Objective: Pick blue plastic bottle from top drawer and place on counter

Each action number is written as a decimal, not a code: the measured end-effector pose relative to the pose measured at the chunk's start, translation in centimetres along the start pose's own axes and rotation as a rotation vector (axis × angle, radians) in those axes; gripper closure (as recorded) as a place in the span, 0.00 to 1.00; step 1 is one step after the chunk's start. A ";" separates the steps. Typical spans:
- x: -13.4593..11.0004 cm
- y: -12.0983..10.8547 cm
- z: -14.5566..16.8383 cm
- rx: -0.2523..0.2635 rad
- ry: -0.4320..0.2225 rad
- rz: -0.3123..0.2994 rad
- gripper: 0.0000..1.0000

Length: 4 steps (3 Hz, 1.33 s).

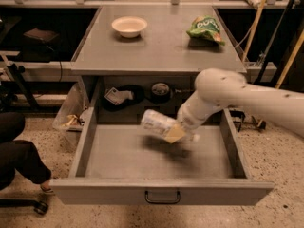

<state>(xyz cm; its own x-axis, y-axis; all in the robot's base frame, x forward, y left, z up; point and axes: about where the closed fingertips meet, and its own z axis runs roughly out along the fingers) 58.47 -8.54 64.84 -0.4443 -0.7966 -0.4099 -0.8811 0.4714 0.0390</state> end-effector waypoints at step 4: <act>-2.4 -10.1 -27.9 0.372 -0.282 0.226 1.00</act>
Offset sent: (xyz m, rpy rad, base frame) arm 0.0750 -0.1758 0.2851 0.1602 -0.3658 -0.4700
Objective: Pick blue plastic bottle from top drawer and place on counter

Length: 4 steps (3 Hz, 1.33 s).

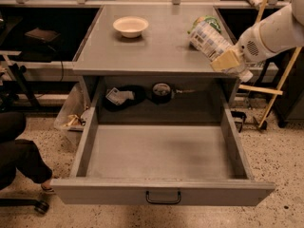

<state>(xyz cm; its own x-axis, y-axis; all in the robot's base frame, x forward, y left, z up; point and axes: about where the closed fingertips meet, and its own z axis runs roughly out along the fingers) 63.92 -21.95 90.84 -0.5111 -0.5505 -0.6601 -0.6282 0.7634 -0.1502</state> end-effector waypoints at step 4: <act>-18.0 -5.7 18.3 0.222 -0.090 -0.229 1.00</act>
Offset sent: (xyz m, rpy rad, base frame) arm 0.2626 0.1183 0.0736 -0.0923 -0.3005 -0.0079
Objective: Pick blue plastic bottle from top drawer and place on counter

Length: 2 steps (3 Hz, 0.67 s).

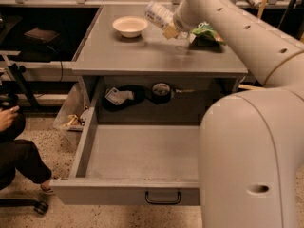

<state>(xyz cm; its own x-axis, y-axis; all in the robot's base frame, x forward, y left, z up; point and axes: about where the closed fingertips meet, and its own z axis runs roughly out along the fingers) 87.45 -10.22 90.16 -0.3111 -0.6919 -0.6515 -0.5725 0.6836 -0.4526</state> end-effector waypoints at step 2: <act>2.7 2.6 3.5 -0.025 0.077 -0.126 1.00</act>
Offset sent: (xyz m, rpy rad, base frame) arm -0.0390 -0.0190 -0.1430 -0.4095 0.1838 0.2909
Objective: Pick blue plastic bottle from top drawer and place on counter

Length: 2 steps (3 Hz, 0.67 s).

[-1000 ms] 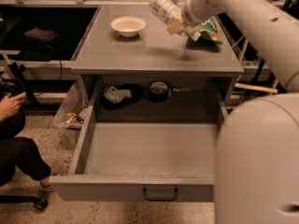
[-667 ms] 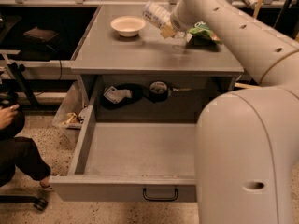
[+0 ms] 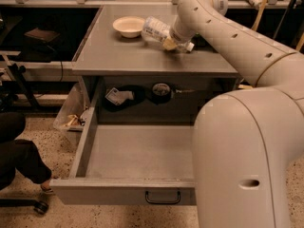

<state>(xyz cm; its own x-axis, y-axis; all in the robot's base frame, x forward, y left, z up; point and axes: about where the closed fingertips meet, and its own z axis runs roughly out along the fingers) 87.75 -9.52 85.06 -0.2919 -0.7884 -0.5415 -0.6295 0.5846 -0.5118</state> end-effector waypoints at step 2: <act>0.0 0.0 0.0 0.000 0.000 0.000 0.58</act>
Offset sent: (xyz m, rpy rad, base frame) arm 0.0000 0.0000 0.0000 0.0000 0.0000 0.0000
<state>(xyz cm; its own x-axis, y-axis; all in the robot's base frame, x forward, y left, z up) 87.75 -9.52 85.05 -0.2920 -0.7884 -0.5415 -0.6296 0.5846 -0.5117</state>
